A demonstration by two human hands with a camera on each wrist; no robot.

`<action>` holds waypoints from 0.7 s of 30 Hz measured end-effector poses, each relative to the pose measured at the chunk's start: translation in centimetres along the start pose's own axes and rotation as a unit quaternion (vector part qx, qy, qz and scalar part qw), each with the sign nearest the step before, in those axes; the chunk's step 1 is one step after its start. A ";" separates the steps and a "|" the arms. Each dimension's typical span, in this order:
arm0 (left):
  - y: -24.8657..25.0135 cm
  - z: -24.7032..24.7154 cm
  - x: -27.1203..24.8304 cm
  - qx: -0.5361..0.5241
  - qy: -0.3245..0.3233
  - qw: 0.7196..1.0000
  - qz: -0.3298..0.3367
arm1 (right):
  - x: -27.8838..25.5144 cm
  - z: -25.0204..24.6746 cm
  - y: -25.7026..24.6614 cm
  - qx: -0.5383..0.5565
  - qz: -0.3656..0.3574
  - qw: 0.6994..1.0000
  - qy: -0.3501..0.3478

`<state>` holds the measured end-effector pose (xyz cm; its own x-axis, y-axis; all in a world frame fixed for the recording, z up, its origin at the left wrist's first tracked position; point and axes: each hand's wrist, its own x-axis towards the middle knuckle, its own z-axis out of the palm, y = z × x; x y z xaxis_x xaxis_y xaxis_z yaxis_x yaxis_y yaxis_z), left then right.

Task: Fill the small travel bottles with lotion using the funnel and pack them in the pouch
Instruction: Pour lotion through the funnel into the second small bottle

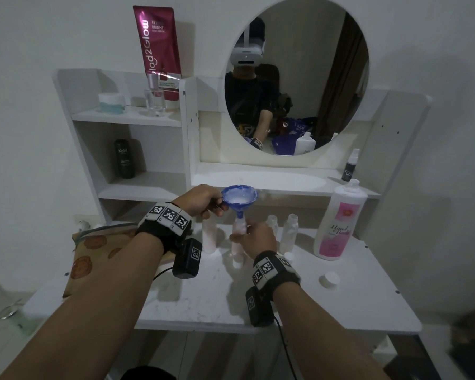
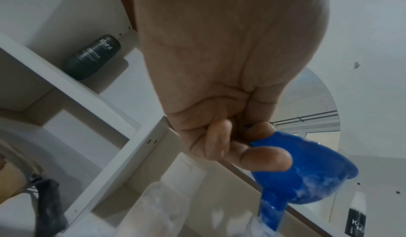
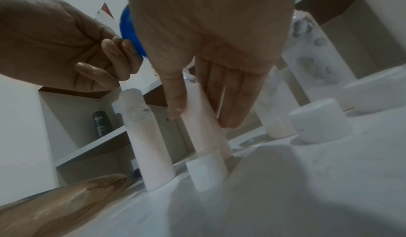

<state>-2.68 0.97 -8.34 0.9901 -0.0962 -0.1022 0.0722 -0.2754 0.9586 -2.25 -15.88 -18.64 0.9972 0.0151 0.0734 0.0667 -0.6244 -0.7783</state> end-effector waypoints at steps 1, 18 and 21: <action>0.1 -0.1 -0.4 -0.010 0.003 1.000 0.011 | 0.0 0.0 0.0 -0.001 0.001 1.000 -0.003; -11.4 -4.4 -12.5 0.200 -0.022 0.979 0.026 | 0.5 -0.6 -0.7 -0.038 -0.013 0.999 -0.029; -11.5 -4.4 -12.7 0.345 -0.040 0.937 0.046 | 0.5 -0.8 -0.8 -0.047 -0.011 0.998 -0.030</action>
<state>-15.52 9.60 -16.87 0.9742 -0.2133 -0.0734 -0.1350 -0.8120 0.5678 -1.81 -15.97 -17.44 0.9960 0.0742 0.0499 0.0875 -0.6945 -0.7142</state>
